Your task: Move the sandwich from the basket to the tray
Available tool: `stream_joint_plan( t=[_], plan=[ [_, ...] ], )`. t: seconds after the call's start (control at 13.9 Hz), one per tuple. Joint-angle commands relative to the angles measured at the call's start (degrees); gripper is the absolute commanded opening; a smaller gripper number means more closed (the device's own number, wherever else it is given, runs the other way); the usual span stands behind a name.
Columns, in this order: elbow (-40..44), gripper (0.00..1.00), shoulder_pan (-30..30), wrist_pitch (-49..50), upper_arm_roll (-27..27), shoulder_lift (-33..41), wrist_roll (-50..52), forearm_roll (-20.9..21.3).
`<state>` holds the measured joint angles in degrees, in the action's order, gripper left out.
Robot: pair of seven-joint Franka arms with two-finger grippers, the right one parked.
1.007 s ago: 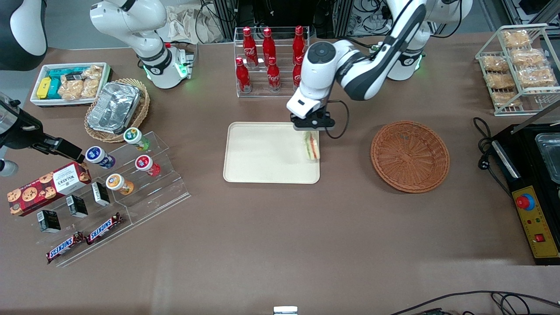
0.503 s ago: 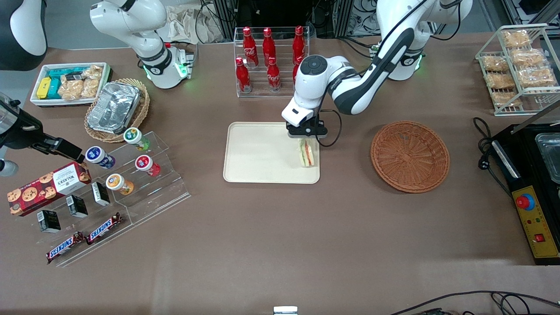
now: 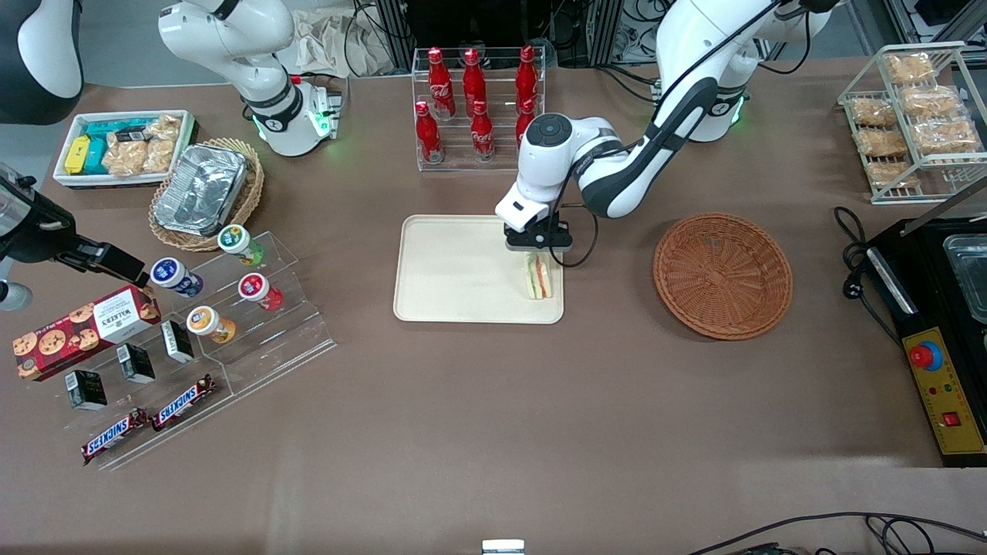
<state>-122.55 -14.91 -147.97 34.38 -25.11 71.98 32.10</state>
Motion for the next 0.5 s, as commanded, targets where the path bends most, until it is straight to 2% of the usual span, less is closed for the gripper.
stream_joint_plan(
  t=[0.0, 0.14, 0.36, 0.43],
  plan=[
    [1.1, 0.57, -0.6, -0.3, -0.6, 0.1, 1.8, 1.7],
    [1.1, 0.73, -0.5, 0.7, -0.7, 0.9, 1.8, 1.7],
    [1.3, 0.78, 0.8, 4.5, -0.6, 2.7, 1.2, 1.7],
    [1.5, 0.82, 1.4, 7.8, -0.5, 4.3, 0.9, 1.7]
  ],
)
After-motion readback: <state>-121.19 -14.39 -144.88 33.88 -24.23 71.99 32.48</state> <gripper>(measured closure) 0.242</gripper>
